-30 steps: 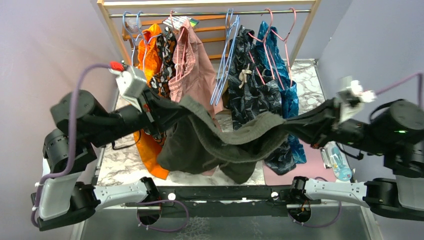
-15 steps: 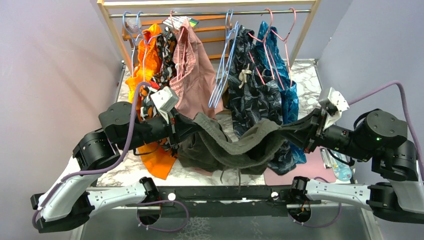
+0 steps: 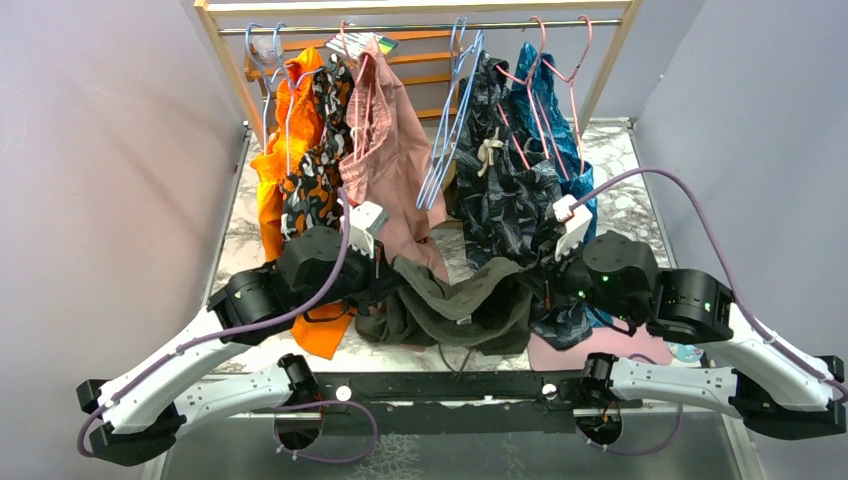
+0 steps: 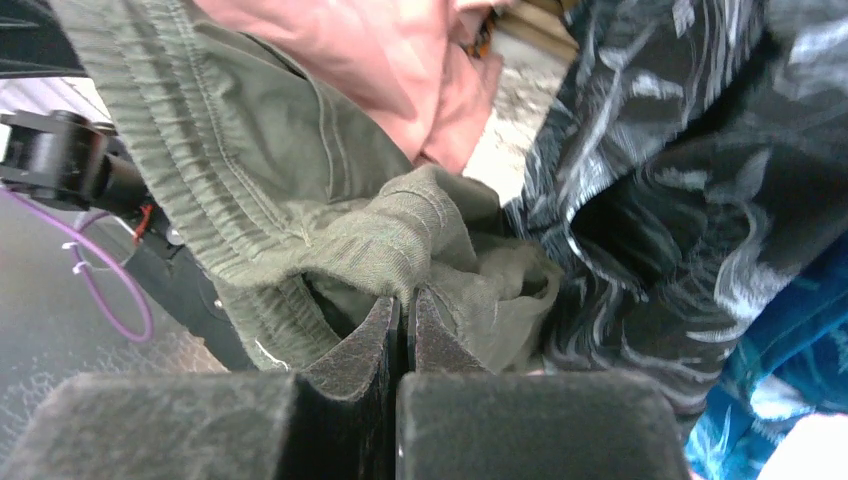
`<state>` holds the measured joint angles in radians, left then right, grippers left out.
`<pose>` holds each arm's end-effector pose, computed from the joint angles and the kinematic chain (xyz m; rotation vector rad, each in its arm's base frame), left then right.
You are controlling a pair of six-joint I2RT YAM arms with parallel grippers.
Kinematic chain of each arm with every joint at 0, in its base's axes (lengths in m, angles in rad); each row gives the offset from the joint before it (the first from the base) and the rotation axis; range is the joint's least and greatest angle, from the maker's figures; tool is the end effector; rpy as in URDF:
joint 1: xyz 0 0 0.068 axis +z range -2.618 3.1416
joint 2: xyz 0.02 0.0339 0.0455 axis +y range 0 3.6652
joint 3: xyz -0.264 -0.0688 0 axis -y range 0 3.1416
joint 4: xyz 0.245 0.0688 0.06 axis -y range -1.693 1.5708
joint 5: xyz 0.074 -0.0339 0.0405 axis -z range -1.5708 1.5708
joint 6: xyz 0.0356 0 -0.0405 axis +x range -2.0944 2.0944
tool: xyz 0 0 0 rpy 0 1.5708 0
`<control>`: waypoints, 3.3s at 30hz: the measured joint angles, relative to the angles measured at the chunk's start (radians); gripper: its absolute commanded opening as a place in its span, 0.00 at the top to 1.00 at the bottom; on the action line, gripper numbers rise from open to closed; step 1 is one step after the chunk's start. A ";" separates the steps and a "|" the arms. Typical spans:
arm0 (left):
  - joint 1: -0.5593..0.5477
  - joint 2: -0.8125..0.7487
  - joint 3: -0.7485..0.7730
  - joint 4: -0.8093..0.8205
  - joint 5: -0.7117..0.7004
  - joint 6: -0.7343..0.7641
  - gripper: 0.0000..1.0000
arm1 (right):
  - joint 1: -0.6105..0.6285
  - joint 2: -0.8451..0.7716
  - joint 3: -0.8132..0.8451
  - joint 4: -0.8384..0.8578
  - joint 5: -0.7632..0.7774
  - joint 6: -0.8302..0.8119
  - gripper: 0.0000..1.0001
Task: Place the shorts on the hanger
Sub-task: Adjust the shorts at the center of the board.
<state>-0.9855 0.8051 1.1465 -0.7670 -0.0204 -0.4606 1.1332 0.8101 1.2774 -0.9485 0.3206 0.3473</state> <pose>0.0822 -0.1227 0.3971 0.5352 2.0457 -0.8857 0.0632 0.1087 0.4188 -0.6050 1.9890 0.5987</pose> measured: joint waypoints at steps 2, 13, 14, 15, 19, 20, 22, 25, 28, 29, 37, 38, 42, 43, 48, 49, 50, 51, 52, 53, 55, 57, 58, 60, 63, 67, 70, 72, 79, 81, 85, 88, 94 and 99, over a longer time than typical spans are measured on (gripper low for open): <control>0.000 -0.002 -0.043 -0.016 -0.036 -0.038 1.00 | 0.000 0.002 -0.033 -0.013 0.021 0.041 0.99; 0.000 0.026 -0.134 -0.161 -0.232 -0.150 1.00 | 0.000 0.025 -0.089 -0.085 0.128 0.149 0.99; 0.000 0.024 -0.134 -0.173 -0.238 -0.153 1.00 | 0.000 0.028 -0.089 -0.094 0.132 0.149 0.99; 0.000 0.020 -0.133 -0.181 -0.240 -0.153 1.00 | 0.000 0.029 -0.089 -0.098 0.132 0.146 0.99; 0.000 0.003 -0.088 -0.214 -0.183 -0.130 1.00 | 0.000 0.006 -0.071 -0.100 0.095 0.092 0.99; 0.000 -0.002 -0.058 -0.216 -0.151 -0.118 1.00 | 0.000 0.002 -0.055 -0.100 0.075 0.072 0.99; 0.000 -0.011 -0.001 -0.217 -0.072 -0.086 1.00 | 0.000 -0.006 -0.008 -0.100 0.027 0.032 0.99; 0.000 -0.038 0.114 -0.213 -0.013 -0.059 1.00 | 0.000 -0.025 0.066 -0.100 -0.052 -0.025 0.99; 0.000 -0.079 0.212 -0.208 0.061 -0.027 1.00 | 0.000 -0.050 0.131 -0.099 -0.143 -0.071 0.99; 0.000 -0.091 0.233 -0.208 0.076 -0.019 1.00 | 0.000 -0.060 0.150 -0.098 -0.171 -0.084 0.99; 0.000 -0.129 0.401 -0.208 0.183 0.042 1.00 | 0.000 -0.071 0.326 -0.087 -0.358 -0.139 0.99; 0.000 -0.123 0.418 -0.209 0.195 0.052 1.00 | 0.000 -0.068 0.341 -0.085 -0.377 -0.143 0.99; 0.000 -0.096 0.476 -0.209 0.243 0.083 1.00 | 0.000 -0.055 0.392 -0.081 -0.446 -0.169 0.99; 0.000 -0.092 0.486 -0.208 0.256 0.089 1.00 | 0.000 -0.056 0.396 -0.078 -0.464 -0.175 0.99; 0.000 -0.100 0.514 -0.187 0.315 0.107 1.00 | 0.000 -0.070 0.403 -0.047 -0.569 -0.200 0.99; 0.000 -0.106 0.514 -0.175 0.324 0.108 1.00 | 0.000 -0.074 0.403 -0.039 -0.584 -0.203 0.99; 0.000 -0.113 0.514 -0.165 0.330 0.109 1.00 | 0.000 -0.078 0.402 -0.032 -0.597 -0.208 0.99; 0.000 -0.119 0.513 -0.154 0.338 0.110 1.00 | 0.000 -0.082 0.399 -0.023 -0.606 -0.211 0.99; 0.000 -0.126 0.512 -0.139 0.346 0.112 1.00 | 0.000 -0.086 0.391 -0.011 -0.613 -0.214 0.99; 0.000 -0.134 0.504 -0.121 0.351 0.114 1.00 | 0.000 -0.090 0.380 -0.001 -0.618 -0.218 0.99; 0.001 -0.151 0.474 -0.086 0.358 0.119 1.00 | 0.000 -0.093 0.344 0.023 -0.621 -0.222 0.99; 0.001 -0.164 0.420 -0.048 0.369 0.123 1.00 | 0.000 -0.091 0.291 0.040 -0.613 -0.226 0.99; 0.002 -0.168 0.393 -0.034 0.373 0.124 1.00 | 0.000 -0.087 0.264 0.042 -0.603 -0.226 0.99; 0.002 -0.167 0.309 0.006 0.386 0.122 1.00 | 0.000 -0.070 0.212 0.044 -0.570 -0.225 0.99; 0.002 -0.148 0.191 0.034 0.391 0.117 1.00 | 0.000 -0.024 0.158 0.044 -0.505 -0.216 0.99; 0.002 -0.104 0.084 0.026 0.346 0.108 1.00 | 0.000 0.047 0.114 0.033 -0.376 -0.187 0.99; 0.002 -0.069 0.047 0.018 0.274 0.098 1.00 | 0.000 0.091 0.087 0.022 -0.259 -0.150 0.99; 0.002 -0.053 0.036 0.010 0.224 0.087 1.00 | 0.000 0.108 0.063 0.013 -0.180 -0.122 0.99; 0.002 0.005 -0.026 -0.039 0.032 0.013 1.00 | 0.000 0.125 0.000 -0.057 0.050 -0.028 0.99; 0.002 0.029 -0.064 -0.054 -0.014 -0.013 1.00 | 0.000 0.125 -0.031 -0.072 0.084 -0.003 0.99; 0.002 0.091 -0.158 -0.085 -0.084 -0.056 1.00 | 0.000 0.126 -0.102 -0.101 0.123 0.037 0.99; 0.002 0.124 -0.210 -0.114 -0.115 -0.071 1.00 | 0.000 0.138 -0.113 -0.115 0.140 0.055 0.99; 0.003 0.164 -0.232 -0.164 -0.190 -0.081 1.00 | 0.000 0.183 -0.110 -0.116 0.186 0.059 0.99; 0.012 0.180 -0.232 -0.177 -0.212 -0.085 1.00 | 0.000 0.244 -0.084 -0.116 0.237 0.015 0.99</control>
<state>-0.9737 0.9848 0.9142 -0.9436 -0.2329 -0.5453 1.1332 1.0538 1.1931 -1.0641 0.5571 0.3622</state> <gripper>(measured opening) 0.016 0.016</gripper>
